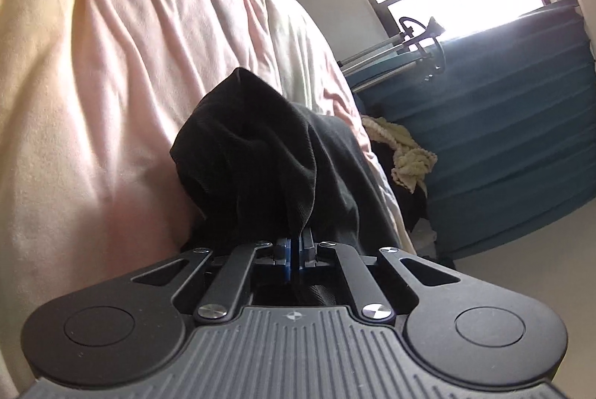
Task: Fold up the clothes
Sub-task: 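Lift the folded trousers with both grippers and carry them toward the pillow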
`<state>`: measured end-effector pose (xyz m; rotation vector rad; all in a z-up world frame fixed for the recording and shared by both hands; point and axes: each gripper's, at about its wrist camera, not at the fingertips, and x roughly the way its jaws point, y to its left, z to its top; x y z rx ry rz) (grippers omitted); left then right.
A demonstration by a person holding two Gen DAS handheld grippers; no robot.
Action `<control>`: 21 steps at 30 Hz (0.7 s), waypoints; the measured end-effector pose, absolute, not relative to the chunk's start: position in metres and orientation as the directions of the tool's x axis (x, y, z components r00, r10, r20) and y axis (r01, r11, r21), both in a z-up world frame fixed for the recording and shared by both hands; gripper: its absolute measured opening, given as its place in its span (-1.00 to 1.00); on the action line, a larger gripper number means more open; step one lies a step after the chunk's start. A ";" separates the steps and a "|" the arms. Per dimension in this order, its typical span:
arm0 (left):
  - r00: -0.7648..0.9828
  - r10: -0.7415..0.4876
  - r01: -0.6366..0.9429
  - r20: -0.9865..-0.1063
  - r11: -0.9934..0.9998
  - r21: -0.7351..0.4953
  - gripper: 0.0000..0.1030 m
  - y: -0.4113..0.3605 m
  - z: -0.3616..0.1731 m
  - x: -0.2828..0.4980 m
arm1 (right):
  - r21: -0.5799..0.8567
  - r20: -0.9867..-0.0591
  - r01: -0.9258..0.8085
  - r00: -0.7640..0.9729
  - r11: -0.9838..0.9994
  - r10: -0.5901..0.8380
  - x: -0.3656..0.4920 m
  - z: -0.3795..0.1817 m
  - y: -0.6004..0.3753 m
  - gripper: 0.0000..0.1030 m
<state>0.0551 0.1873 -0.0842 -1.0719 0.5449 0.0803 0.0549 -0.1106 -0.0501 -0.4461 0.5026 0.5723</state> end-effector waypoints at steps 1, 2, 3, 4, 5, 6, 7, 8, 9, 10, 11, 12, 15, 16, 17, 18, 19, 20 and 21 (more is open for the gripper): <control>0.862 -0.198 -0.325 -0.467 0.493 -0.807 -0.90 0.187 -0.086 0.058 | -0.258 -0.561 -0.606 0.728 0.753 0.394 0.055 -0.051 -0.110 -0.88; 0.861 -0.204 -0.320 -0.465 0.494 -0.808 -0.89 0.187 -0.087 0.059 | -0.258 -0.562 -0.606 0.728 0.753 0.392 0.056 -0.051 -0.111 -0.88; 0.861 -0.211 -0.312 -0.462 0.498 -0.809 -0.88 0.188 -0.087 0.059 | -0.259 -0.564 -0.605 0.728 0.752 0.391 0.057 -0.052 -0.111 -0.88; 0.863 -0.208 -0.310 -0.460 0.501 -0.808 -0.88 0.189 -0.086 0.058 | -0.250 -0.564 -0.604 0.726 0.757 0.393 0.058 -0.051 -0.112 -0.88; 0.866 -0.206 -0.307 -0.456 0.501 -0.809 -0.87 0.190 -0.084 0.055 | -0.234 -0.560 -0.602 0.725 0.763 0.400 0.059 -0.050 -0.114 -0.88; 0.866 -0.210 -0.304 -0.454 0.499 -0.811 -0.84 0.190 -0.082 0.052 | -0.212 -0.554 -0.602 0.723 0.770 0.413 0.059 -0.048 -0.117 -0.88; 0.867 -0.216 -0.301 -0.450 0.492 -0.817 -0.71 0.191 -0.081 0.049 | -0.189 -0.549 -0.600 0.721 0.777 0.423 0.059 -0.045 -0.119 -0.88; 0.869 -0.221 -0.296 -0.442 0.484 -0.824 -0.40 0.192 -0.079 0.046 | -0.168 -0.541 -0.599 0.720 0.783 0.435 0.059 -0.043 -0.122 -0.87; 0.872 -0.221 -0.295 -0.438 0.478 -0.828 -0.17 0.192 -0.078 0.044 | -0.153 -0.532 -0.598 0.721 0.787 0.444 0.058 -0.040 -0.124 -0.87; 0.875 -0.214 -0.296 -0.434 0.472 -0.830 0.36 0.192 -0.077 0.040 | -0.135 -0.526 -0.596 0.720 0.791 0.453 0.057 -0.038 -0.127 -0.85; 0.878 -0.208 -0.297 -0.430 0.467 -0.833 0.72 0.192 -0.077 0.036 | -0.110 -0.520 -0.598 0.715 0.794 0.466 0.057 -0.035 -0.130 -0.83; 0.880 -0.206 -0.297 -0.428 0.463 -0.835 0.79 0.191 -0.076 0.033 | -0.084 -0.515 -0.599 0.711 0.797 0.480 0.056 -0.033 -0.134 -0.82; 0.873 -0.275 -0.268 -0.402 0.419 -0.868 0.82 0.190 -0.083 0.035 | 0.028 -0.487 -0.597 0.692 0.801 0.533 0.054 -0.025 -0.147 -0.74; 0.863 -0.295 -0.277 -0.410 0.403 -0.872 0.83 0.188 -0.087 0.038 | 0.075 -0.468 -0.599 0.685 0.797 0.559 0.053 -0.021 -0.153 -0.74; 0.854 -0.297 -0.297 -0.426 0.393 -0.870 0.84 0.187 -0.090 0.039 | 0.122 -0.447 -0.599 0.678 0.791 0.583 0.052 -0.017 -0.158 -0.72; 0.850 -0.294 -0.315 -0.438 0.383 -0.868 0.84 0.188 -0.094 0.039 | 0.170 -0.429 -0.600 0.669 0.782 0.607 0.051 -0.014 -0.164 -0.67; 0.845 -0.291 -0.332 -0.449 0.374 -0.866 0.84 0.188 -0.098 0.039 | 0.216 -0.409 -0.593 0.666 0.776 0.623 0.051 -0.011 -0.170 -0.51; 0.840 -0.287 -0.350 -0.461 0.363 -0.864 0.85 0.189 -0.101 0.039 | 0.255 -0.391 -0.584 0.666 0.771 0.635 0.052 -0.010 -0.176 -0.28; 0.838 -0.279 -0.368 -0.470 0.348 -0.862 0.85 0.190 -0.104 0.038 | 0.296 -0.384 -0.569 0.665 0.767 0.641 0.055 -0.010 -0.181 -0.17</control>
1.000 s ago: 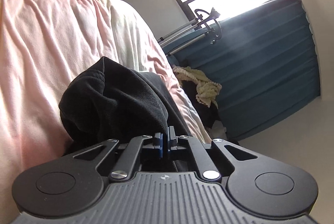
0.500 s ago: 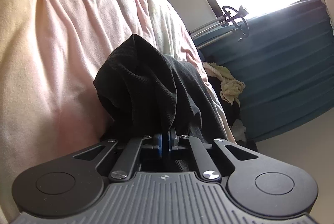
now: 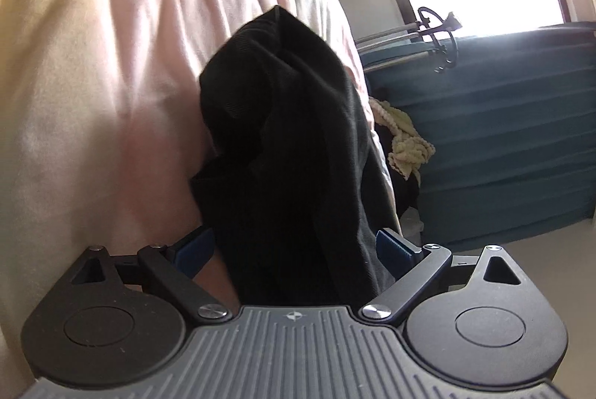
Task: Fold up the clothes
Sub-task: 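Lift the folded trousers with both grippers and carry them toward the pillow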
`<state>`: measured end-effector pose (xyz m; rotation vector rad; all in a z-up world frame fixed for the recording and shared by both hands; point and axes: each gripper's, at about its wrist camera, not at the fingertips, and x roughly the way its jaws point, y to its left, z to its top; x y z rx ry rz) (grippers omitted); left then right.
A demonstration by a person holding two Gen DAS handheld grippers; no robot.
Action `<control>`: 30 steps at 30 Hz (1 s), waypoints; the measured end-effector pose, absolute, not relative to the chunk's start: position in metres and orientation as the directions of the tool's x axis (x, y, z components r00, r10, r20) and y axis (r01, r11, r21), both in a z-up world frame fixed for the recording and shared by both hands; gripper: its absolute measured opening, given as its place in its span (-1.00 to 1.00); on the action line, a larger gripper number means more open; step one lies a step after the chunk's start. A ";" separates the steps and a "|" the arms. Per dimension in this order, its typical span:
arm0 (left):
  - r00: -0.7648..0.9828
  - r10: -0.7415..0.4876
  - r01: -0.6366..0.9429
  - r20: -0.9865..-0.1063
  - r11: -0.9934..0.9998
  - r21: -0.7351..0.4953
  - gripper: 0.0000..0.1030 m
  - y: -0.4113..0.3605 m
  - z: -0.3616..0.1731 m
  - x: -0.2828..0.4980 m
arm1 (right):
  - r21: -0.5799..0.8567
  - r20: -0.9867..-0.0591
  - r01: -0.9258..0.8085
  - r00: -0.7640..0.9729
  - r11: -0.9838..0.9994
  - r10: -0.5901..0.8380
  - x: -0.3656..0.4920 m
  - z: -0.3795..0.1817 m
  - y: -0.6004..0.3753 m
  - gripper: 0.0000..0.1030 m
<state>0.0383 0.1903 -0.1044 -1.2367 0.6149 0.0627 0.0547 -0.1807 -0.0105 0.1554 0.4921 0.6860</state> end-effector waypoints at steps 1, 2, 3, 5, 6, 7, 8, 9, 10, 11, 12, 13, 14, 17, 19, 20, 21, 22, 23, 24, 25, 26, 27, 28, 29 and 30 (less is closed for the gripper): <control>0.839 -0.273 -0.377 -0.470 0.332 -0.865 0.85 0.192 -0.106 0.038 | 0.336 -0.377 -0.553 0.664 0.763 0.646 0.057 -0.011 -0.186 -0.03; 0.842 -0.272 -0.376 -0.466 0.323 -0.869 0.90 0.192 -0.107 0.038 | 0.375 -0.369 -0.535 0.663 0.757 0.652 0.060 -0.012 -0.191 0.01; 0.846 -0.274 -0.368 -0.457 0.321 -0.873 0.94 0.191 -0.107 0.040 | 0.423 -0.366 -0.505 0.664 0.752 0.652 0.064 -0.016 -0.196 0.05; 0.854 -0.278 -0.359 -0.440 0.299 -0.884 0.99 0.188 -0.112 0.045 | 0.516 -0.361 -0.439 0.667 0.735 0.652 0.071 -0.024 -0.206 0.46; 0.852 -0.283 -0.366 -0.440 0.278 -0.888 0.99 0.188 -0.116 0.047 | 0.561 -0.356 -0.404 0.670 0.722 0.651 0.075 -0.027 -0.211 0.58; 0.852 -0.288 -0.374 -0.438 0.252 -0.893 0.99 0.188 -0.122 0.050 | 0.603 -0.352 -0.369 0.672 0.707 0.651 0.078 -0.031 -0.216 0.61; 0.857 -0.285 -0.374 -0.429 0.229 -0.899 0.99 0.188 -0.126 0.051 | 0.646 -0.346 -0.332 0.676 0.688 0.651 0.081 -0.036 -0.221 0.63; 0.861 -0.283 -0.374 -0.422 0.208 -0.904 0.99 0.188 -0.130 0.053 | 0.687 -0.344 -0.284 0.684 0.669 0.643 0.083 -0.041 -0.228 0.65; 0.863 -0.280 -0.377 -0.421 0.200 -0.904 1.00 0.188 -0.133 0.055 | 0.726 -0.345 -0.235 0.688 0.646 0.638 0.086 -0.047 -0.233 0.67; 0.865 -0.278 -0.375 -0.418 0.195 -0.906 1.00 0.188 -0.134 0.057 | 0.774 -0.339 -0.187 0.684 0.605 0.645 0.090 -0.055 -0.240 0.67; 0.870 -0.276 -0.369 -0.409 0.185 -0.911 1.00 0.189 -0.135 0.058 | 0.814 -0.333 -0.143 0.679 0.563 0.654 0.094 -0.063 -0.245 0.67; 0.875 -0.275 -0.363 -0.398 0.172 -0.916 1.00 0.189 -0.137 0.059 | 0.848 -0.329 -0.095 0.677 0.521 0.658 0.097 -0.072 -0.250 0.67; 0.879 -0.274 -0.359 -0.390 0.157 -0.920 1.00 0.190 -0.138 0.061 | 0.868 -0.327 -0.059 0.679 0.492 0.658 0.101 -0.078 -0.253 0.67; 0.888 -0.281 -0.346 -0.364 0.112 -0.931 1.00 0.195 -0.144 0.064 | 0.901 -0.330 0.016 0.672 0.433 0.663 0.115 -0.094 -0.258 0.67; 0.884 -0.294 -0.348 -0.364 0.107 -0.931 1.00 0.196 -0.148 0.072 | 0.911 -0.340 0.053 0.657 0.408 0.673 0.129 -0.102 -0.257 0.67; 0.881 -0.303 -0.344 -0.362 0.114 -0.932 1.00 0.196 -0.149 0.074 | 0.922 -0.332 0.069 0.647 0.381 0.686 0.136 -0.107 -0.256 0.67; 0.881 -0.312 -0.334 -0.355 0.121 -0.935 1.00 0.196 -0.149 0.077 | 0.929 -0.329 0.085 0.639 0.361 0.695 0.142 -0.111 -0.257 0.67; 0.881 -0.320 -0.324 -0.349 0.129 -0.937 1.00 0.195 -0.149 0.081 | 0.934 -0.325 0.101 0.631 0.341 0.704 0.148 -0.115 -0.257 0.67; 0.879 -0.329 -0.317 -0.346 0.140 -0.938 1.00 0.195 -0.150 0.086 | 0.934 -0.333 0.121 0.631 0.335 0.701 0.152 -0.119 -0.259 0.67; 0.877 -0.337 -0.309 -0.343 0.151 -0.939 1.00 0.194 -0.151 0.090 | 0.938 -0.329 0.133 0.631 0.321 0.703 0.156 -0.123 -0.260 0.67; 0.875 -0.344 -0.303 -0.341 0.160 -0.939 1.00 0.193 -0.151 0.095 | 0.945 -0.315 0.138 0.626 0.296 0.713 0.162 -0.128 -0.261 0.67; 0.872 -0.347 -0.306 -0.345 0.164 -0.938 1.00 0.193 -0.152 0.099 | 0.951 -0.299 0.134 0.621 0.278 0.725 0.166 -0.130 -0.261 0.67; 0.870 -0.348 -0.309 -0.349 0.167 -0.936 1.00 0.193 -0.153 0.102 | 0.953 -0.294 0.127 0.613 0.276 0.733 0.172 -0.129 -0.260 0.67; 0.867 -0.350 -0.313 -0.354 0.172 -0.934 1.00 0.193 -0.153 0.105 | 0.951 -0.297 0.118 0.605 0.286 0.739 0.177 -0.128 -0.258 0.67; 0.863 -0.351 -0.317 -0.363 0.182 -0.931 1.00 0.193 -0.153 0.107 | 0.950 -0.296 0.105 0.598 0.294 0.745 0.179 -0.129 -0.258 0.67; 0.859 -0.352 -0.321 -0.372 0.198 -0.926 1.00 0.193 -0.152 0.109 | 0.948 -0.299 0.094 0.592 0.305 0.748 0.183 -0.128 -0.256 0.68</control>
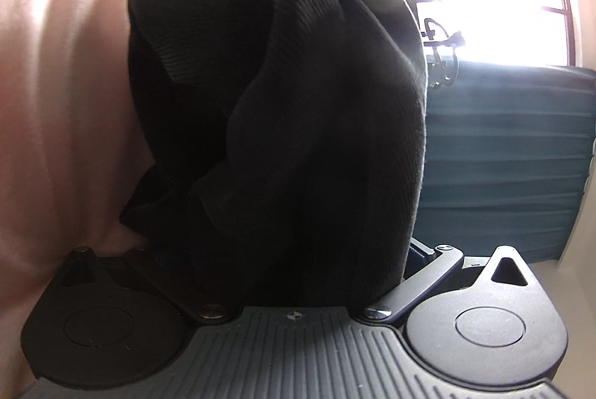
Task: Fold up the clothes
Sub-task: 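Lift the folded trousers with both grippers and carry them toward the pillow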
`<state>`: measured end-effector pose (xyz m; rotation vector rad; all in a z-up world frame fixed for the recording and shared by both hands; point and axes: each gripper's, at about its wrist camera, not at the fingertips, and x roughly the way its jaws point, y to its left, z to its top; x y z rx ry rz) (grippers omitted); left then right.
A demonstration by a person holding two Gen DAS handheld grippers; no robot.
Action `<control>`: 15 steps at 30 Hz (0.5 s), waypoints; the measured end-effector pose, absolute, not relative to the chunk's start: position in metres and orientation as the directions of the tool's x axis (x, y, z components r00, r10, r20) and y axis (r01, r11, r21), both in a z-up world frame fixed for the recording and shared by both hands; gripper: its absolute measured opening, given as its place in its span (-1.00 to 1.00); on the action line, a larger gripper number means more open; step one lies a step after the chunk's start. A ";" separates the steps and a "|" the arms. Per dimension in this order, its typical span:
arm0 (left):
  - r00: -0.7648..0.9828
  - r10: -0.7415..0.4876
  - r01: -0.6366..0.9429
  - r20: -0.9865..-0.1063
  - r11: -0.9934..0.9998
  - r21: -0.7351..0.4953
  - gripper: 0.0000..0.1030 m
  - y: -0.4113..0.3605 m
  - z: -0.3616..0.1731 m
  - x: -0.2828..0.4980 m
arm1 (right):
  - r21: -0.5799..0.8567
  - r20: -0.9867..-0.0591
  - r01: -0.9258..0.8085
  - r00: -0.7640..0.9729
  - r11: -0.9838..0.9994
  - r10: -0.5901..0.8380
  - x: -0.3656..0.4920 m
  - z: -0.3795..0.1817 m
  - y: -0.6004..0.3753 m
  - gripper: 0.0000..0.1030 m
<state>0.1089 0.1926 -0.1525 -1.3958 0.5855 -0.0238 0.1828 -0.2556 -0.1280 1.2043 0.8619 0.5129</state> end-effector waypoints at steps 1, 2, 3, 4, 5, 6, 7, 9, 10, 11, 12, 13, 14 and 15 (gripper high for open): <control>0.857 -0.351 -0.321 -0.378 0.212 -0.923 1.00 0.192 -0.152 0.110 | 0.945 -0.304 0.086 0.587 0.316 0.750 0.187 -0.127 -0.253 0.69; 0.855 -0.348 -0.322 -0.384 0.222 -0.920 1.00 0.192 -0.151 0.110 | 0.942 -0.308 0.079 0.583 0.325 0.752 0.191 -0.127 -0.250 0.71; 0.853 -0.345 -0.326 -0.391 0.231 -0.917 0.99 0.192 -0.150 0.110 | 0.941 -0.308 0.069 0.579 0.331 0.754 0.195 -0.127 -0.247 0.73; 0.849 -0.342 -0.334 -0.404 0.247 -0.910 0.98 0.191 -0.148 0.110 | 0.939 -0.308 0.057 0.575 0.338 0.758 0.199 -0.126 -0.243 0.79; 0.844 -0.337 -0.341 -0.418 0.265 -0.902 0.90 0.191 -0.147 0.110 | 0.937 -0.308 0.045 0.570 0.345 0.762 0.202 -0.125 -0.240 0.83; 0.838 -0.330 -0.347 -0.434 0.291 -0.892 0.83 0.190 -0.145 0.109 | 0.933 -0.313 0.035 0.568 0.357 0.761 0.204 -0.124 -0.236 0.84; 0.833 -0.323 -0.353 -0.449 0.314 -0.881 0.67 0.190 -0.144 0.107 | 0.929 -0.316 0.026 0.572 0.368 0.757 0.205 -0.123 -0.233 0.84; 0.827 -0.312 -0.365 -0.467 0.334 -0.869 0.41 0.191 -0.143 0.104 | 0.920 -0.323 0.010 0.585 0.391 0.744 0.205 -0.120 -0.228 0.75; 0.830 -0.313 -0.367 -0.462 0.317 -0.875 0.24 0.193 -0.144 0.102 | 0.914 -0.327 0.003 0.595 0.405 0.734 0.202 -0.118 -0.227 0.61; 0.833 -0.312 -0.368 -0.456 0.303 -0.879 0.09 0.196 -0.144 0.099 | 0.910 -0.329 -0.003 0.602 0.415 0.728 0.201 -0.116 -0.227 0.44; 0.836 -0.307 -0.365 -0.454 0.307 -0.879 0.02 0.196 -0.142 0.097 | 0.905 -0.331 -0.010 0.608 0.425 0.721 0.199 -0.114 -0.226 0.39; 0.838 -0.302 -0.362 -0.454 0.314 -0.878 -0.08 0.197 -0.139 0.094 | 0.899 -0.333 -0.021 0.612 0.436 0.717 0.199 -0.110 -0.225 0.33; 0.838 -0.293 -0.361 -0.461 0.337 -0.870 -0.15 0.196 -0.135 0.091 | 0.891 -0.339 -0.034 0.614 0.453 0.713 0.197 -0.105 -0.224 0.28; 0.839 -0.289 -0.354 -0.462 0.354 -0.865 -0.18 0.196 -0.131 0.087 | 0.881 -0.346 -0.047 0.616 0.471 0.708 0.195 -0.099 -0.223 0.26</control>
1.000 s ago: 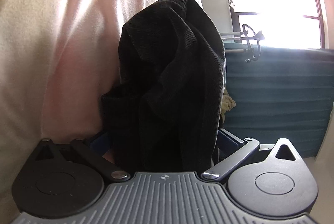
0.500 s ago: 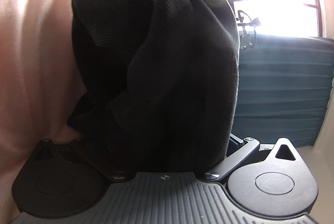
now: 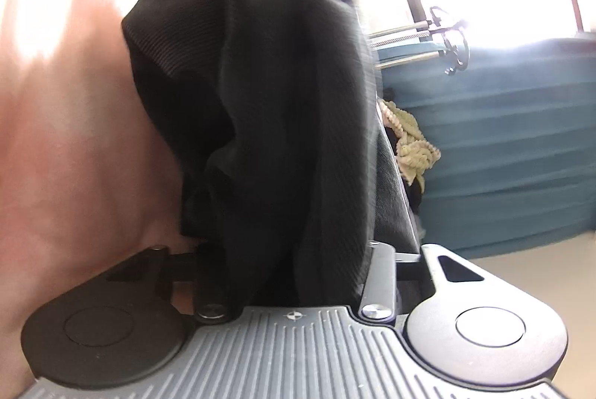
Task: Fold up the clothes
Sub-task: 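Lift the folded trousers with both grippers and carry them toward the pillow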
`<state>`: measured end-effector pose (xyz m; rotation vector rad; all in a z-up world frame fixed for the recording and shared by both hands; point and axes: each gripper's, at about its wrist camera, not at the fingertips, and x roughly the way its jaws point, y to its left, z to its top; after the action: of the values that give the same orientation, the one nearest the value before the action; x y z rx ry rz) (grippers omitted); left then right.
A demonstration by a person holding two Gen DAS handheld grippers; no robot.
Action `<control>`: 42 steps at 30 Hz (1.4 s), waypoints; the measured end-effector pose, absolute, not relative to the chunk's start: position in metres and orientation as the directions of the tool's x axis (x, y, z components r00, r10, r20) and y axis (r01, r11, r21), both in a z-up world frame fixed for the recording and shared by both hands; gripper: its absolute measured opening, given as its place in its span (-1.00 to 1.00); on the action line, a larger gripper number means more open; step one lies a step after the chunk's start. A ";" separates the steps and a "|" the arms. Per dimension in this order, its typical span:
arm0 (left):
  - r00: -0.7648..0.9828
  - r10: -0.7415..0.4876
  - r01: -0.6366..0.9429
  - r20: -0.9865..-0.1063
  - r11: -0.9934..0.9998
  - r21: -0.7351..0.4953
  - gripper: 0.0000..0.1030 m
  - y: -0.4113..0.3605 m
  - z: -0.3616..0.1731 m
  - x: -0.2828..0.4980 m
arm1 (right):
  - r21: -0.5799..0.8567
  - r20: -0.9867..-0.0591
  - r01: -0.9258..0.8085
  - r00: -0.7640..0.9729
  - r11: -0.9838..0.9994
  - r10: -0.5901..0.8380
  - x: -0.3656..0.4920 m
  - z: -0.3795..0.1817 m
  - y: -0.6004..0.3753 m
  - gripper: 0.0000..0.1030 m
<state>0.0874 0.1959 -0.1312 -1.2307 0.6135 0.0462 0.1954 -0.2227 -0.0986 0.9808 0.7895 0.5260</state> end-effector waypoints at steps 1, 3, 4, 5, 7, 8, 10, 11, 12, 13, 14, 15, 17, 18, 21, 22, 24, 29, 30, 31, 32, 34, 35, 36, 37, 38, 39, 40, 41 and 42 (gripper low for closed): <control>0.846 -0.286 -0.341 -0.451 0.360 -0.868 -0.24 0.196 -0.127 0.083 | 0.870 -0.352 -0.061 0.620 0.490 0.701 0.193 -0.091 -0.221 0.24; 0.857 -0.290 -0.312 -0.427 0.367 -0.876 -0.30 0.198 -0.119 0.074 | 0.856 -0.345 -0.092 0.629 0.508 0.696 0.186 -0.076 -0.221 0.21; 0.858 -0.296 -0.297 -0.419 0.380 -0.876 -0.31 0.198 -0.113 0.070 | 0.853 -0.338 -0.106 0.633 0.511 0.696 0.181 -0.068 -0.222 0.20; 0.860 -0.303 -0.280 -0.411 0.392 -0.876 -0.32 0.197 -0.108 0.066 | 0.849 -0.331 -0.120 0.638 0.514 0.696 0.177 -0.060 -0.222 0.18; 0.863 -0.323 -0.245 -0.389 0.405 -0.881 -0.33 0.195 -0.097 0.057 | 0.838 -0.315 -0.154 0.649 0.524 0.693 0.167 -0.043 -0.227 0.14; 0.865 -0.335 -0.228 -0.374 0.402 -0.887 -0.33 0.193 -0.093 0.053 | 0.833 -0.306 -0.168 0.655 0.528 0.691 0.161 -0.035 -0.231 0.10; 0.865 -0.363 -0.189 -0.345 0.402 -0.896 -0.33 0.186 -0.082 0.047 | 0.824 -0.286 -0.195 0.667 0.532 0.688 0.151 -0.017 -0.239 0.03; 0.863 -0.377 -0.172 -0.335 0.404 -0.899 -0.33 0.180 -0.077 0.046 | 0.816 -0.277 -0.210 0.676 0.538 0.683 0.147 -0.007 -0.242 0.00; 0.861 -0.391 -0.156 -0.325 0.405 -0.901 -0.33 0.174 -0.072 0.044 | 0.807 -0.267 -0.224 0.685 0.546 0.677 0.143 0.003 -0.246 -0.02; 0.859 -0.405 -0.139 -0.315 0.407 -0.903 -0.33 0.168 -0.067 0.043 | 0.801 -0.260 -0.232 0.695 0.552 0.670 0.137 0.011 -0.251 -0.04; 0.856 -0.419 -0.123 -0.304 0.408 -0.905 -0.33 0.162 -0.062 0.041 | 0.794 -0.253 -0.240 0.705 0.558 0.663 0.132 0.019 -0.258 -0.06; 0.852 -0.433 -0.106 -0.295 0.409 -0.906 -0.33 0.156 -0.057 0.039 | 0.792 -0.247 -0.241 0.714 0.561 0.655 0.126 0.024 -0.267 -0.07; 0.838 -0.466 -0.071 -0.283 0.421 -0.904 -0.33 0.134 -0.047 0.040 | 0.786 -0.237 -0.240 0.734 0.570 0.636 0.113 0.034 -0.287 -0.12; 0.830 -0.485 -0.053 -0.277 0.425 -0.904 -0.33 0.122 -0.043 0.041 | 0.783 -0.235 -0.234 0.746 0.577 0.623 0.107 0.039 -0.297 -0.13; 0.798 -0.542 -0.001 -0.263 0.435 -0.901 -0.33 0.083 -0.029 0.045 | 0.785 -0.220 -0.210 0.785 0.583 0.579 0.088 0.048 -0.337 -0.14; 0.786 -0.561 0.016 -0.259 0.437 -0.899 -0.33 0.069 -0.026 0.046 | 0.786 -0.214 -0.200 0.800 0.584 0.561 0.080 0.051 -0.353 -0.14; 0.758 -0.605 0.057 -0.244 0.434 -0.899 -0.33 0.039 -0.019 0.051 | 0.789 -0.202 -0.180 0.826 0.588 0.525 0.067 0.055 -0.383 -0.14; 0.672 -0.711 0.160 -0.206 0.411 -0.897 -0.33 -0.045 -0.003 0.069 | 0.792 -0.161 -0.139 0.892 0.594 0.423 0.029 0.067 -0.470 -0.14; 0.653 -0.731 0.180 -0.199 0.405 -0.896 -0.33 -0.062 0.000 0.073 | 0.791 -0.154 -0.131 0.903 0.598 0.401 0.022 0.070 -0.487 -0.14; 0.635 -0.748 0.199 -0.194 0.401 -0.894 -0.33 -0.079 0.002 0.077 | 0.785 -0.149 -0.123 0.914 0.607 0.378 0.016 0.073 -0.505 -0.15; 0.613 -0.767 0.215 -0.188 0.391 -0.895 -0.33 -0.097 0.003 0.080 | 0.779 -0.143 -0.116 0.924 0.616 0.355 0.009 0.077 -0.523 -0.15; 0.571 -0.800 0.243 -0.182 0.376 -0.894 -0.33 -0.130 0.003 0.088 | 0.769 -0.131 -0.102 0.941 0.631 0.312 -0.001 0.080 -0.555 -0.15; 0.551 -0.815 0.255 -0.180 0.370 -0.893 -0.33 -0.145 0.002 0.092 | 0.765 -0.128 -0.093 0.948 0.638 0.292 -0.005 0.082 -0.569 -0.15; 0.530 -0.829 0.268 -0.179 0.364 -0.892 -0.33 -0.161 0.001 0.096 | 0.760 -0.125 -0.081 0.956 0.645 0.267 -0.009 0.081 -0.584 -0.14; 0.514 -0.840 0.285 -0.175 0.360 -0.888 -0.33 -0.175 -0.002 0.100 | 0.756 -0.121 -0.069 0.963 0.651 0.242 -0.012 0.081 -0.600 -0.14; 0.498 -0.850 0.301 -0.173 0.356 -0.885 -0.33 -0.188 -0.005 0.105 | 0.756 -0.113 -0.061 0.969 0.652 0.222 -0.015 0.079 -0.613 -0.14; 0.486 -0.857 0.314 -0.171 0.353 -0.881 -0.33 -0.199 -0.009 0.109 | 0.754 -0.103 -0.058 0.974 0.655 0.204 -0.016 0.074 -0.625 -0.14; 0.476 -0.863 0.332 -0.171 0.356 -0.874 -0.33 -0.211 -0.015 0.113 | 0.753 -0.092 -0.053 0.978 0.655 0.185 -0.017 0.068 -0.637 -0.14; 0.465 -0.868 0.350 -0.171 0.358 -0.866 -0.33 -0.223 -0.021 0.117 | 0.753 -0.082 -0.049 0.983 0.656 0.167 -0.017 0.061 -0.649 -0.14; 0.455 -0.874 0.367 -0.172 0.360 -0.858 -0.33 -0.234 -0.028 0.121 | 0.760 -0.072 -0.043 0.986 0.648 0.150 -0.017 0.049 -0.659 -0.14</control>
<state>0.1212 -0.2338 -0.0280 -0.8512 0.7067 -0.8910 -0.0166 -0.6592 0.0488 0.8589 0.1323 0.1101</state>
